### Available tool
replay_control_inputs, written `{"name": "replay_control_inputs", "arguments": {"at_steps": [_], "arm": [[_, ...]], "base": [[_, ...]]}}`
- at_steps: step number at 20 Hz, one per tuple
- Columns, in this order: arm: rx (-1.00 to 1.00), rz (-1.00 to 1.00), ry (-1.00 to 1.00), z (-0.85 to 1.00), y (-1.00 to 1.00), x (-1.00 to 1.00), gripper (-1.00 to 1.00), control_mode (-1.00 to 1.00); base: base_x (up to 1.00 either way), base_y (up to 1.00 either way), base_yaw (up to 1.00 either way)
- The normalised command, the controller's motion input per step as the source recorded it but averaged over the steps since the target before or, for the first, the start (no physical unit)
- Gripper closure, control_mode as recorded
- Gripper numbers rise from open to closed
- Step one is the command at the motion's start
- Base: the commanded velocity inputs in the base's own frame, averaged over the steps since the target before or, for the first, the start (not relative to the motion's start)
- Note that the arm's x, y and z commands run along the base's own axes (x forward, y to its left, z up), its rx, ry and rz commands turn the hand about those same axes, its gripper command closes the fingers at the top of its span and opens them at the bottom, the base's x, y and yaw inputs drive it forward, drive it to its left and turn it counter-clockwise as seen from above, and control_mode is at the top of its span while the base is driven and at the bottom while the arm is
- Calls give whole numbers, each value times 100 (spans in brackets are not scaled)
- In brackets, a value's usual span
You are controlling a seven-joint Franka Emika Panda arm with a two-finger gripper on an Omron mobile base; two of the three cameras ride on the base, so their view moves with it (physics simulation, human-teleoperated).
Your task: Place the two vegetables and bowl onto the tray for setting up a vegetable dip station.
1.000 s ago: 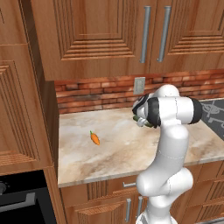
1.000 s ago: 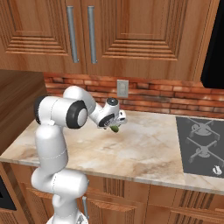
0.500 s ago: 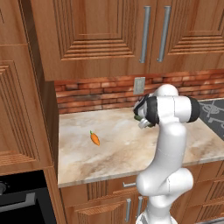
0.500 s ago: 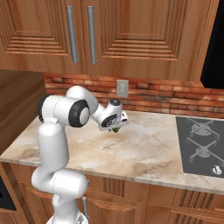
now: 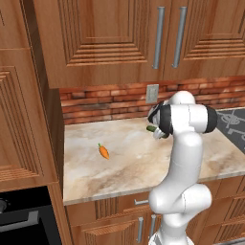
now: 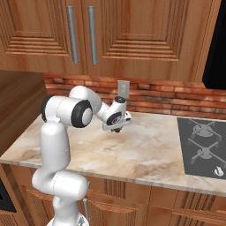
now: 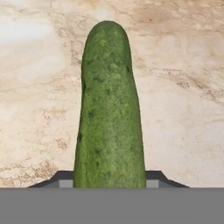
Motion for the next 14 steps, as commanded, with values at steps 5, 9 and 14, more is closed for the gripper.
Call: {"name": "replay_control_inputs", "arguments": {"at_steps": [5, 9, 14], "arm": [[0, 7, -3, 0, 0, -21, 100, -100], [0, 7, -9, 0, 0, -37, 100, -100], [0, 2, -10, 0, 1, -37, 100, -100]], "base": [[0, 0, 0], [0, 0, 0], [0, 0, 0]]}}
